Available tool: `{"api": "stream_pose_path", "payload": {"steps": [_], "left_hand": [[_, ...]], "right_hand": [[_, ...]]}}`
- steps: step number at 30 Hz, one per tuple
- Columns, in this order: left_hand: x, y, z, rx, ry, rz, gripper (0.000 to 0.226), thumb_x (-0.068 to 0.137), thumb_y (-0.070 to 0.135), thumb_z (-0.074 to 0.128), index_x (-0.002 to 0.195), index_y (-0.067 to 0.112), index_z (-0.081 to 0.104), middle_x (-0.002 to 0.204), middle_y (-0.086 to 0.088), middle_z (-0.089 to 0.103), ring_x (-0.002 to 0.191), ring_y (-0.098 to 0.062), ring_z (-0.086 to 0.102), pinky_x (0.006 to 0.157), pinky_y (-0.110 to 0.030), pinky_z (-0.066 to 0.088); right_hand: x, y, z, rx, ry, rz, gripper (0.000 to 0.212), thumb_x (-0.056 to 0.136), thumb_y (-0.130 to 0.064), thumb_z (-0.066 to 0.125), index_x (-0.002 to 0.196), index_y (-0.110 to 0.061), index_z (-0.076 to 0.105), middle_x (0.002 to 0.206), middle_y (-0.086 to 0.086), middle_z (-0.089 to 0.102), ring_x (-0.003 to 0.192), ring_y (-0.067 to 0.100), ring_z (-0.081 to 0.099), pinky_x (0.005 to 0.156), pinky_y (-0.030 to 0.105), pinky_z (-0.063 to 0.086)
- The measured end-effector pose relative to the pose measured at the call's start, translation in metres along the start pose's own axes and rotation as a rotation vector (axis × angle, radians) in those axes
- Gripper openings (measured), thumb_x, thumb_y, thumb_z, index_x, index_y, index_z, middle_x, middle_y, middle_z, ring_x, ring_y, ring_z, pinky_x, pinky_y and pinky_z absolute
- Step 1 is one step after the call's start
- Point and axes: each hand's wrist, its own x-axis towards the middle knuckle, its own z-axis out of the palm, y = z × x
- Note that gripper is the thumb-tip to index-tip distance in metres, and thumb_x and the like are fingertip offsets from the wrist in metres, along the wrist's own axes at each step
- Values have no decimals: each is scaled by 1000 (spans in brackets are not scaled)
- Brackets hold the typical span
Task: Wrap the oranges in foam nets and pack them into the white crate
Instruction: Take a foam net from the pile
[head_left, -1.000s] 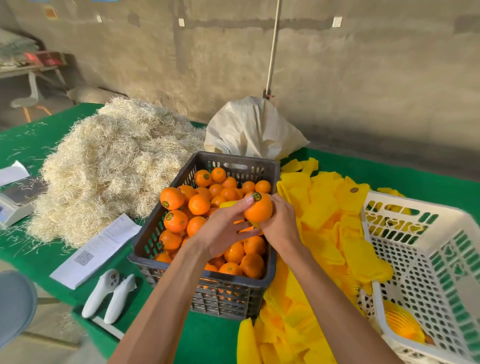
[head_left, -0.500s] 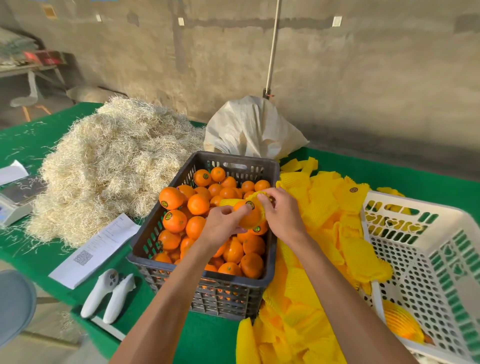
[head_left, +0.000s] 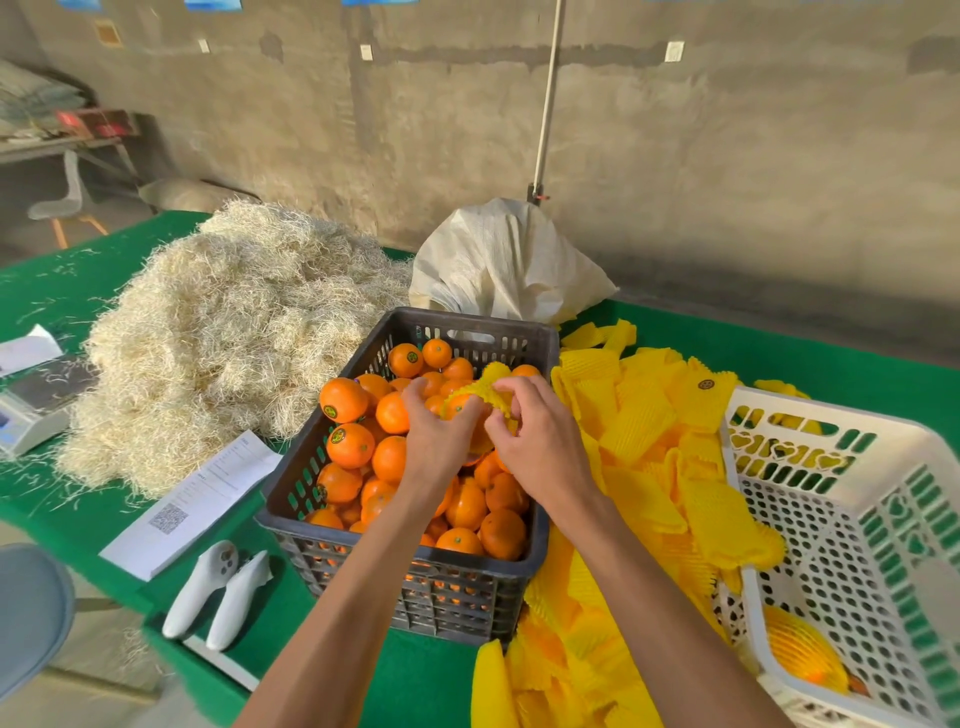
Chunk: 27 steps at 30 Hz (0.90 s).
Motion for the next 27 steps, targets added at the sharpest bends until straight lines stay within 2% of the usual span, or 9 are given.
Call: {"api": "stream_pose_path", "payload": {"steps": [3,7,9,12,16,18,20,23,27], "left_hand": [[-1,7,1,-78,-101,28,20,103,36,52,120,34,62,116,-6,71,103,-25,73,79,-46,65],[1,13,-6,-190,-246,-177,22,105,20,58,127,15,58,139,-15,60,109,-13,69,83,-20,56],[7,10,-9,-250,-365,-220,42,97,16,72,136,12,57,136,-11,58,123,-25,59,93,-23,51],[0,12,-8,-153,-409,-73,39,90,24,79,123,7,67,115,-8,73,113,-28,70,88,-35,60],[3,10,4,-55,-133,59,20,86,35,84,99,29,70,92,13,77,90,-10,75,77,-36,65],[1,9,13,-6,-30,147,14,90,31,80,88,26,67,82,12,74,76,-10,70,71,-38,61],[0,8,23,64,32,226,19,92,28,76,92,13,66,81,-1,68,72,-17,62,62,-30,53],[0,14,35,105,3,290,23,91,22,77,108,12,66,91,1,70,81,-13,67,66,-20,51],[-10,25,61,143,-122,363,45,91,20,78,132,19,60,118,12,69,108,7,64,91,-18,54]], "right_hand": [[-4,5,5,-73,-39,97,32,94,-32,59,124,-19,60,114,-1,55,91,14,57,65,25,51],[-8,11,8,-23,-141,178,41,100,-22,58,139,-12,54,129,7,63,117,24,61,89,34,56],[-7,11,6,-12,-123,185,40,102,-16,55,141,-9,54,127,9,64,115,25,62,90,34,55],[-2,14,2,-31,-121,179,38,103,-14,51,139,-5,56,128,12,64,116,27,61,92,35,53],[0,13,-3,-19,-85,161,35,103,-17,52,133,-4,63,120,12,70,106,23,66,84,30,53],[-2,13,-5,-28,-91,133,31,102,-18,53,128,-4,65,111,11,71,96,20,66,73,24,50],[-3,17,-8,-36,-101,126,30,102,-21,54,126,-7,66,109,8,70,94,17,64,70,18,43],[-7,27,-18,-27,-39,137,38,101,-35,53,132,-15,61,122,1,66,105,15,63,80,18,47],[-6,39,-43,82,45,356,68,93,-73,41,146,-30,42,141,-4,57,119,18,60,94,42,56]]}}
